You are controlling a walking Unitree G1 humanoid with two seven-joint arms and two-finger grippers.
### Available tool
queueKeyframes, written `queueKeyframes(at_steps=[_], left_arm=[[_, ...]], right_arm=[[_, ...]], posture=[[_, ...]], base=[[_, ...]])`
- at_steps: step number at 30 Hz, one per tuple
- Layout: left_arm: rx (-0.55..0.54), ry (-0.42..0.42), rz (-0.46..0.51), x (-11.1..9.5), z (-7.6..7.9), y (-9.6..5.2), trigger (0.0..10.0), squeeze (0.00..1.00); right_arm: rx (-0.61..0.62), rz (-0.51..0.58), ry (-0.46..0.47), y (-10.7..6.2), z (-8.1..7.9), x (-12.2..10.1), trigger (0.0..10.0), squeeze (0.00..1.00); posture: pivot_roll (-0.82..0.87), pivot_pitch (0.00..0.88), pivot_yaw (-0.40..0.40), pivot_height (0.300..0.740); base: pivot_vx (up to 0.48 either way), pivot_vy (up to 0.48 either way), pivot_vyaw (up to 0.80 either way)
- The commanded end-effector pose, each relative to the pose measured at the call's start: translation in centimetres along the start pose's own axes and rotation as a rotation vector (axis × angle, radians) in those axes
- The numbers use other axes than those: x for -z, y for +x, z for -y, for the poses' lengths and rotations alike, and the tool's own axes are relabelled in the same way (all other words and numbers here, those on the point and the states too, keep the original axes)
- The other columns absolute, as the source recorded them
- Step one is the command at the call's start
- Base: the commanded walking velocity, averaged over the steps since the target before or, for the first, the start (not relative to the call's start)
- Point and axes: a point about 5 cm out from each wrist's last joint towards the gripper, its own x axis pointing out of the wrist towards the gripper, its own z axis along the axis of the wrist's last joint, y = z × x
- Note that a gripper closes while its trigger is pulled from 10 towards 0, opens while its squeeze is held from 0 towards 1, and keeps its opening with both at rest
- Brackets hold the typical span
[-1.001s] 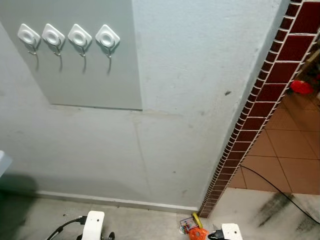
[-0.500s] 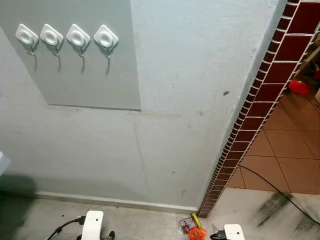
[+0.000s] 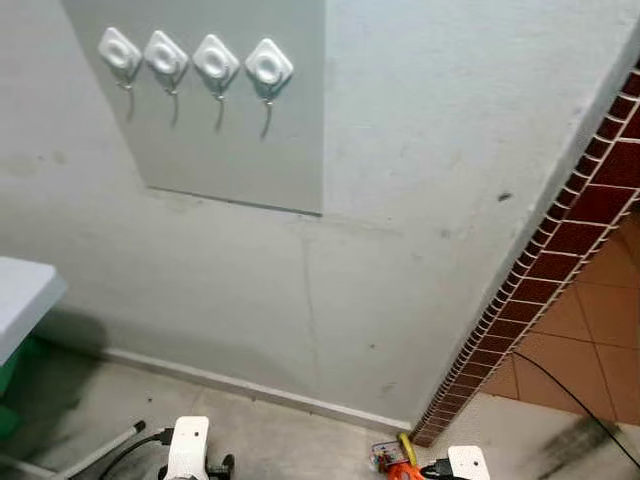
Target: Hang keys on a hook
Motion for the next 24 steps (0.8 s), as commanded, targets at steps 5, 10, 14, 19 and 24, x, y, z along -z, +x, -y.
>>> queueKeyframes(at_steps=[5, 10, 14, 19, 24], left_arm=[[-0.008, -0.005, 0.003, -0.2, 0.0, 0.1, 10.0, 0.0], [-0.003, 0.0, -0.002, -0.1, 0.1, 0.0, 10.0, 0.0], [-0.003, -0.001, -0.003, 0.0, 0.1, 0.0, 10.0, 0.0], [-0.004, 0.002, -0.009, 0.4, -0.1, -0.1, 10.0, 0.0], [-0.005, -0.007, -0.005, 0.4, -0.4, -0.1, 10.0, 0.0]], right_arm=[[-0.002, -0.012, 0.003, 0.0, -0.1, 0.2, 10.0, 0.0], [-0.01, -0.018, 0.001, -0.1, -0.4, 0.6, 10.0, 0.0], [-0.012, -0.022, -0.001, -0.2, -0.5, 0.8, 10.0, 0.0], [-0.016, -0.032, -0.008, -0.3, -0.6, 1.2, 10.0, 0.0], [-0.015, -0.031, -0.01, -0.2, -0.7, 1.1, 10.0, 0.0]], posture=[[-0.07, 0.0, 0.026, 0.732], [-0.07, 0.0, 0.026, 0.732], [-0.07, 0.0, 0.026, 0.732], [-0.07, 0.0, 0.026, 0.732], [-0.07, 0.0, 0.036, 0.732]], base=[[0.0, 0.0, 0.8], [0.0, 0.0, 0.8], [0.0, 0.0, 0.8], [0.0, 0.0, 0.8], [0.0, 0.0, 0.8]])
